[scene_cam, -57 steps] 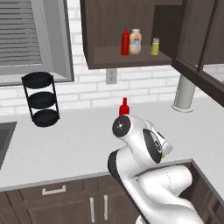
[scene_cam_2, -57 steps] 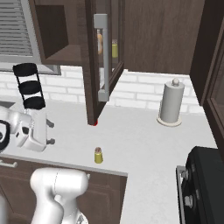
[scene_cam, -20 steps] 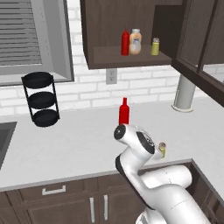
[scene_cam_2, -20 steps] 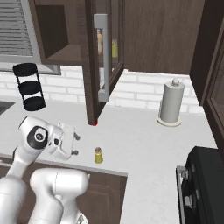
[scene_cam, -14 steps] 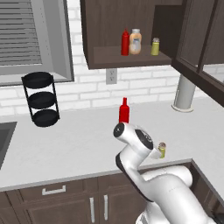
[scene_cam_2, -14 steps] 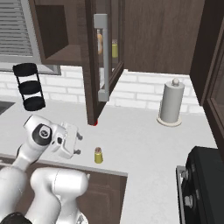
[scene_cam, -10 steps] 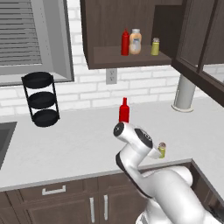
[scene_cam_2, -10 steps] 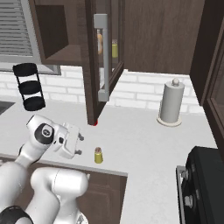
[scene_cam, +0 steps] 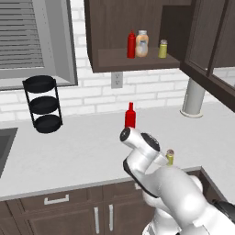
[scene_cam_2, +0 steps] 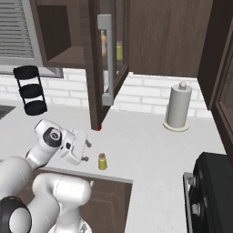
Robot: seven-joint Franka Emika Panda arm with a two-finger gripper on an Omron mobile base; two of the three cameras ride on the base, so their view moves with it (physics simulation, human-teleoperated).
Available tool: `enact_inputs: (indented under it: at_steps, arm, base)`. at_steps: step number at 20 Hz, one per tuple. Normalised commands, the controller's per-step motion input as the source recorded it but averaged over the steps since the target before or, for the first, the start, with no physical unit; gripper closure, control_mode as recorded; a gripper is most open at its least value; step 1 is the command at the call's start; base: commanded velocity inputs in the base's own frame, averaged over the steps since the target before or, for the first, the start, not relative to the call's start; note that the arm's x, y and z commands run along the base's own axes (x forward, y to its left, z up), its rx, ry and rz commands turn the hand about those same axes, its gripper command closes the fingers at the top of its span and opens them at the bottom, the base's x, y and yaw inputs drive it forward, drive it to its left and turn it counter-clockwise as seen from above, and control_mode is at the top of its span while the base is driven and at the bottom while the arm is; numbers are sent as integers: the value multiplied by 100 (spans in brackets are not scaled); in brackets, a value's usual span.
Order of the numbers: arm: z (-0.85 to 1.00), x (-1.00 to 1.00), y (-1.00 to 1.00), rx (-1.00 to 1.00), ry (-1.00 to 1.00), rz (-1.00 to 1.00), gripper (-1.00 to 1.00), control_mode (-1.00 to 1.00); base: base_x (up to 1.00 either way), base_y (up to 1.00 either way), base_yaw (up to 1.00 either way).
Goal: Put the shaker and condiment bottle from the counter next to their counterparts in the cabinet.
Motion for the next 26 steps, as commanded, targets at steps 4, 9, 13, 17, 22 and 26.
enact_inputs:
  at_steps: [4, 9, 13, 17, 22, 26]
  arm:
    - [-24, 0, -21, 0, 0, 0, -100, -100]
    - [-24, 0, -19, 0, 0, 0, -100, -100]
    - [-22, 0, -18, 0, 0, -1, -100, -100]
    - [-19, 0, -13, 2, 3, -2, -100, -100]
    - [-19, 0, -13, 2, 3, -3, -100, -100]
    - [-14, 0, -13, 2, 2, -4, -100, -100]
  base:
    - [0, 0, 0]
    - [0, 0, 0]
    - [0, 0, 0]
    - [0, 0, 0]
    - [0, 0, 0]
    - [0, 0, 0]
